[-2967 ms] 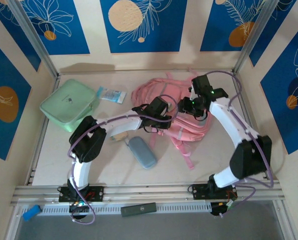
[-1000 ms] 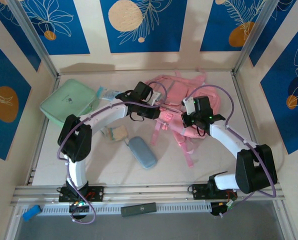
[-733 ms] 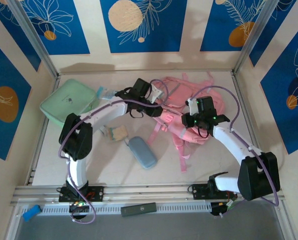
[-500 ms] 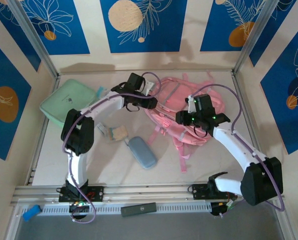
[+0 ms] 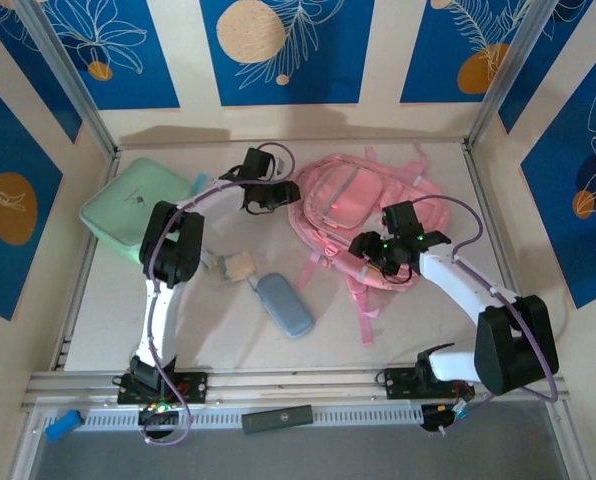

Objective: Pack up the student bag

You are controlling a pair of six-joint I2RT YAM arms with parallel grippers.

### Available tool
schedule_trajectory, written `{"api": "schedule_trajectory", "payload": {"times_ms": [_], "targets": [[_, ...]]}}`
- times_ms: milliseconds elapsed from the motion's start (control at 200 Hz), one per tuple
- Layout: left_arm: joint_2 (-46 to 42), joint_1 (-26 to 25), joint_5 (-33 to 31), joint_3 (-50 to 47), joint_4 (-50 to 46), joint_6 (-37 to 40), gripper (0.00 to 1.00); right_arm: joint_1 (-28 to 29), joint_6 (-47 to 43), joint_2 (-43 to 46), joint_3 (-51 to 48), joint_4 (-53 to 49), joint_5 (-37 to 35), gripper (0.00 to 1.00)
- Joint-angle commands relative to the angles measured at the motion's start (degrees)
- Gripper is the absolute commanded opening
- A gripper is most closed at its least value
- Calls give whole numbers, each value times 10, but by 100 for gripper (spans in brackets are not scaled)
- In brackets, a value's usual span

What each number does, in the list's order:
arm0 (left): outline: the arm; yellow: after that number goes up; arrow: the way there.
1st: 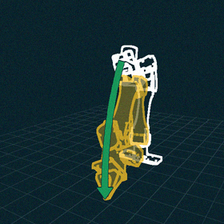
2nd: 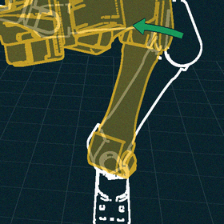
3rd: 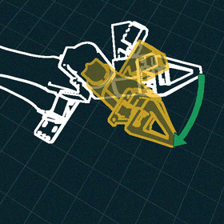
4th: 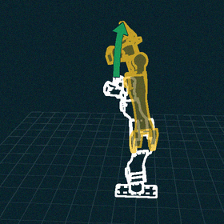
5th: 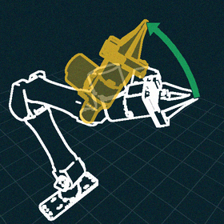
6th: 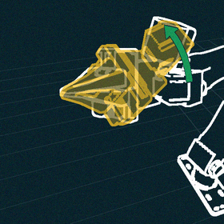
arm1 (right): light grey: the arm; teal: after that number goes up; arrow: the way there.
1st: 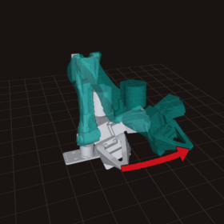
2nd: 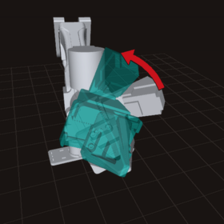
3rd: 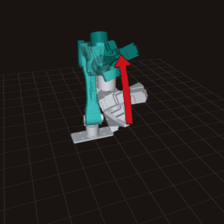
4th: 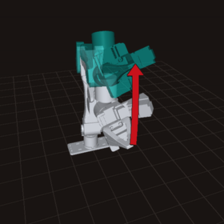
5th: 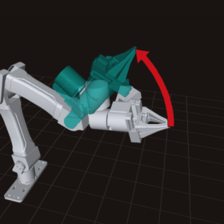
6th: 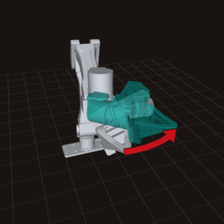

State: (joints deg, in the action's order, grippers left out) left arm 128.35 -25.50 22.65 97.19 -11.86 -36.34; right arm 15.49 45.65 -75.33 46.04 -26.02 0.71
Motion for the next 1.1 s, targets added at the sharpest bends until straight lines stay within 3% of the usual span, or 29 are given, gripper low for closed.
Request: {"api": "schedule_trajectory", "payload": {"times_ms": [0, 265, 405, 510, 580, 685, 790, 860, 1095], "targets": [[-5, -30, 63, -32, 64, -55, 31, -36, -9, -21, 8, 19, 19, 62], [-67, -109, 23, -179, 172, -142, 0, -121, -83, -71, 114, -46, 19, 64], [-75, -157, 22, -202, 247, -199, 0, -124, -28, -36, 109, -73, 23, 68], [-81, -175, -2, -199, 225, -191, 0, -103, 42, -14, 76, -49, 45, 77], [-95, -174, -36, -208, 179, -175, 0, -121, 76, -9, 50, -39, 29, 79], [-120, -174, -52, -226, 151, -149, 0, -176, 97, 1, 15, -5, 60, 78], [-132, -176, -58, -235, 151, -145, 0, -191, 84, -6, 23, -20, 15, 78], [-132, -178, -55, -236, 157, -147, 0, -220, 91, -14, 8, 3, 37, 74], [-127, -185, -57, -227, 153, -146, 0, -179, 121, -39, 23, 16, 5, 73]]}}
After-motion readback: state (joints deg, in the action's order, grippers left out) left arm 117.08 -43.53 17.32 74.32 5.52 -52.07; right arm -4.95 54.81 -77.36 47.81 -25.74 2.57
